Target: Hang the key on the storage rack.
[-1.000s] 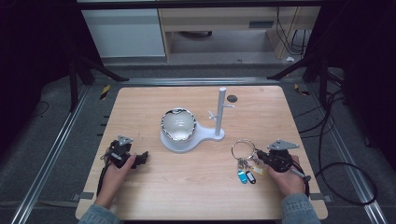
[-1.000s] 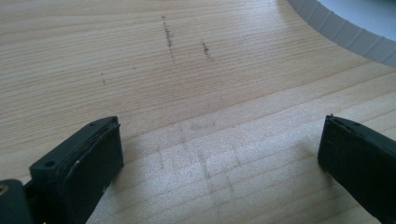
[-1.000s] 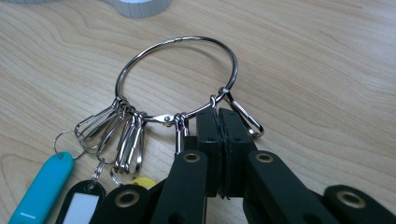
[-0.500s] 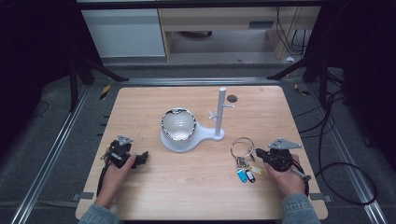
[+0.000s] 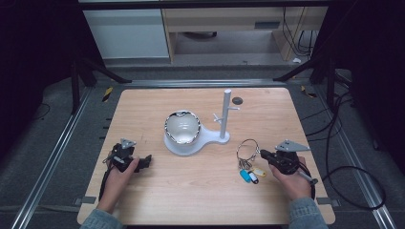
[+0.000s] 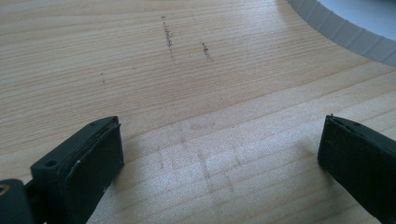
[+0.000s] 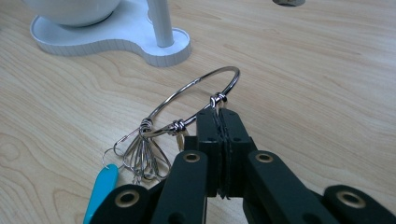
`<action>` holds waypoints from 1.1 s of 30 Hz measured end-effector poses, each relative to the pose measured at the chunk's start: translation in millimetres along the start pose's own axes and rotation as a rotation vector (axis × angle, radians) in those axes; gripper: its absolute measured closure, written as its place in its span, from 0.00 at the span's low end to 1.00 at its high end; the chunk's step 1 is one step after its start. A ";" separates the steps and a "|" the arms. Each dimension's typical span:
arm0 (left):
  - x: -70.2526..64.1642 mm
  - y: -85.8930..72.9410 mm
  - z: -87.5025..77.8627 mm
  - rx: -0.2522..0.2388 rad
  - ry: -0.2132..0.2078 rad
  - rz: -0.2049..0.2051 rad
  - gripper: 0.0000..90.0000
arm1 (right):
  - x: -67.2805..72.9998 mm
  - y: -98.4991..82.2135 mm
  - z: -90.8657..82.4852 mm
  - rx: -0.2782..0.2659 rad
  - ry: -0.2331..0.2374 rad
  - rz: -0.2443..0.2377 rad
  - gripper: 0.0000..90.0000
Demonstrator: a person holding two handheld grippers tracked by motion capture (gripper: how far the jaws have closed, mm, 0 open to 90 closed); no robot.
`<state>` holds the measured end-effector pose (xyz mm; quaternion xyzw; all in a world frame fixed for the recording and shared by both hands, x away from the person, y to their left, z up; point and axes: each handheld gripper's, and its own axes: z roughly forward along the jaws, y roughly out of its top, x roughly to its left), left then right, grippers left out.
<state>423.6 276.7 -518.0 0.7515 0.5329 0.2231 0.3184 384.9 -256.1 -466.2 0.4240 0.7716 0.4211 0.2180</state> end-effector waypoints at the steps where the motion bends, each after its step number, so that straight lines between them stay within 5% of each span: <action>1: 0.0 0.0 0.0 0.000 0.000 0.000 0.00 | 0.3 0.8 -0.4 -0.003 0.002 0.001 0.99; 33: -0.2 -0.2 -0.2 0.000 0.000 -0.001 0.00 | 12.1 44.2 -6.7 -0.059 0.020 -0.062 0.99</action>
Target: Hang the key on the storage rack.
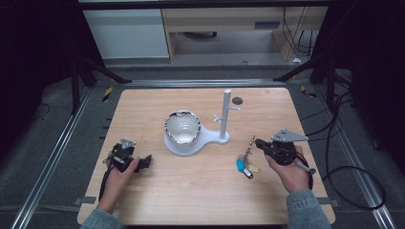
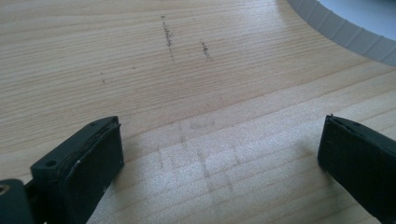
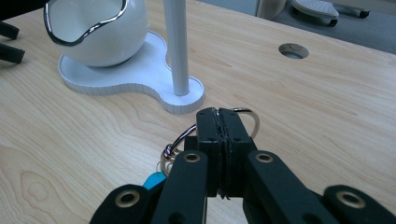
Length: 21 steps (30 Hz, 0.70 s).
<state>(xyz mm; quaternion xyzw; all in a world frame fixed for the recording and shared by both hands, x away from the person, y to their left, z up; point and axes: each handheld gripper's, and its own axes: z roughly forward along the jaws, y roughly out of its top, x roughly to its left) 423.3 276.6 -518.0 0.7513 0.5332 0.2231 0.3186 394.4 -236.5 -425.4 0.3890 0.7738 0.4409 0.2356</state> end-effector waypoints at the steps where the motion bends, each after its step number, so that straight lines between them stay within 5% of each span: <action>1: 0.0 0.0 0.0 0.000 0.000 0.000 0.00 | 0.0 0.0 0.0 0.000 0.000 0.000 0.99; 21: -0.1 -0.1 -0.2 0.000 0.000 0.000 0.00 | -4.0 30.6 -11.7 -0.043 -0.001 -0.024 0.99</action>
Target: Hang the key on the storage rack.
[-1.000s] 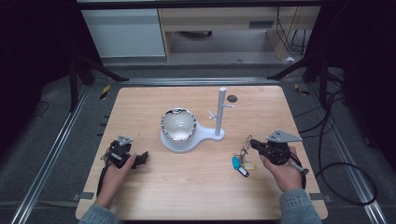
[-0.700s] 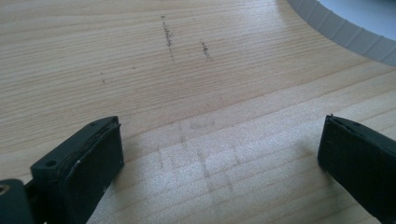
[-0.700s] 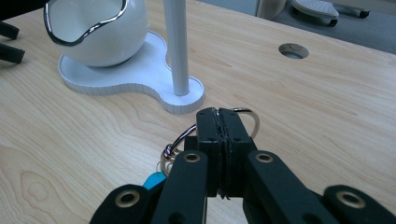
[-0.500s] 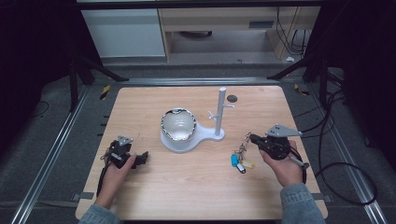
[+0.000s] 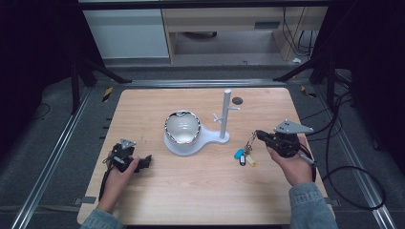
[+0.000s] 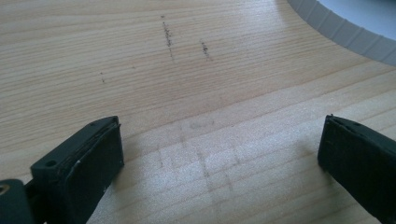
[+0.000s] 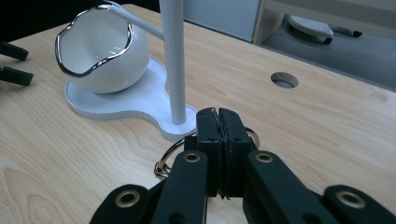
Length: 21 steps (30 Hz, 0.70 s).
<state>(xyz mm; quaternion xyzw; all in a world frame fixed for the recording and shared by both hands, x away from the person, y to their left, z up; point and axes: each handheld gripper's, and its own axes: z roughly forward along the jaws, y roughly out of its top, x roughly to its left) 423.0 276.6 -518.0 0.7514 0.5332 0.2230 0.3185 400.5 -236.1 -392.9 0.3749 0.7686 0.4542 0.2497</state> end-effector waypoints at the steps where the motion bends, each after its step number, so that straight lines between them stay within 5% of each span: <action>1: 0.0 0.0 0.0 0.000 0.000 0.000 0.00 | -0.6 1.8 -0.6 -0.003 0.001 0.000 0.99; 21: 0.0 -0.1 -0.1 0.000 -0.001 0.000 0.00 | -5.7 48.2 -12.5 -0.049 -0.007 -0.059 0.99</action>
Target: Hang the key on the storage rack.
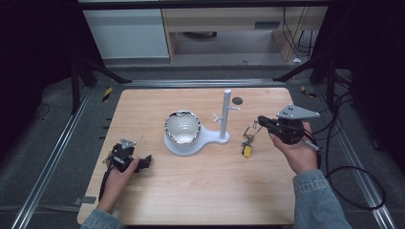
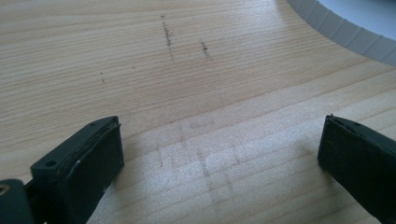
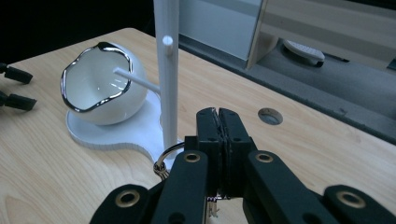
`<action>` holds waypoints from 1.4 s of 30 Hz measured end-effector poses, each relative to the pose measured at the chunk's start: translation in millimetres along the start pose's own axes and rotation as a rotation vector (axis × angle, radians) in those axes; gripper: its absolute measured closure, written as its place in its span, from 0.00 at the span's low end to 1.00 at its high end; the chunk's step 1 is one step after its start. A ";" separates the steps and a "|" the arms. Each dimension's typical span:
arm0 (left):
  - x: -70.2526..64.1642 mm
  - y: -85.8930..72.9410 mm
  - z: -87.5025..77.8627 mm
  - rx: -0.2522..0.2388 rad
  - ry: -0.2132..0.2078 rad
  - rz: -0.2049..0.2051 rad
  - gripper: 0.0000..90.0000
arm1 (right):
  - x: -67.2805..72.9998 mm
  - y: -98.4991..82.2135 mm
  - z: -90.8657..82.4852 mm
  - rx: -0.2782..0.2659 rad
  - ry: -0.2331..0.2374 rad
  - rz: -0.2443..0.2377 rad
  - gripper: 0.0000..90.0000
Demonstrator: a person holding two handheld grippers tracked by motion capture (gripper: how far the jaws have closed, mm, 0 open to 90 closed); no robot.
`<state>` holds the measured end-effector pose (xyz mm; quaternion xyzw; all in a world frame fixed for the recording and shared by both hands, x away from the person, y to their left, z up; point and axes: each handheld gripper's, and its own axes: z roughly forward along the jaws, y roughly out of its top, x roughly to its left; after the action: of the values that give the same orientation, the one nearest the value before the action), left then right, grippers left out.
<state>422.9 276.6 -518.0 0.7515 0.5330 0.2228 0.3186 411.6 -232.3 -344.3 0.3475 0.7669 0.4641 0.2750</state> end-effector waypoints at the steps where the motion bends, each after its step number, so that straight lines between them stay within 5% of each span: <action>1: 0.0 0.0 0.0 0.000 0.000 0.000 0.00 | -0.1 2.6 -0.4 -0.004 0.000 -0.004 0.99; 18: 0.0 -0.1 -0.1 0.000 0.000 0.000 0.00 | -1.4 35.0 3.5 -0.023 0.008 -0.035 0.99; 42: 0.0 -0.1 -0.1 0.000 0.000 0.000 0.00 | 0.7 58.7 5.2 -0.047 0.014 -0.062 0.99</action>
<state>422.7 276.6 -518.0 0.7515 0.5330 0.2228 0.3187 431.4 -209.9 -293.5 0.3137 0.7681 0.4759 0.2919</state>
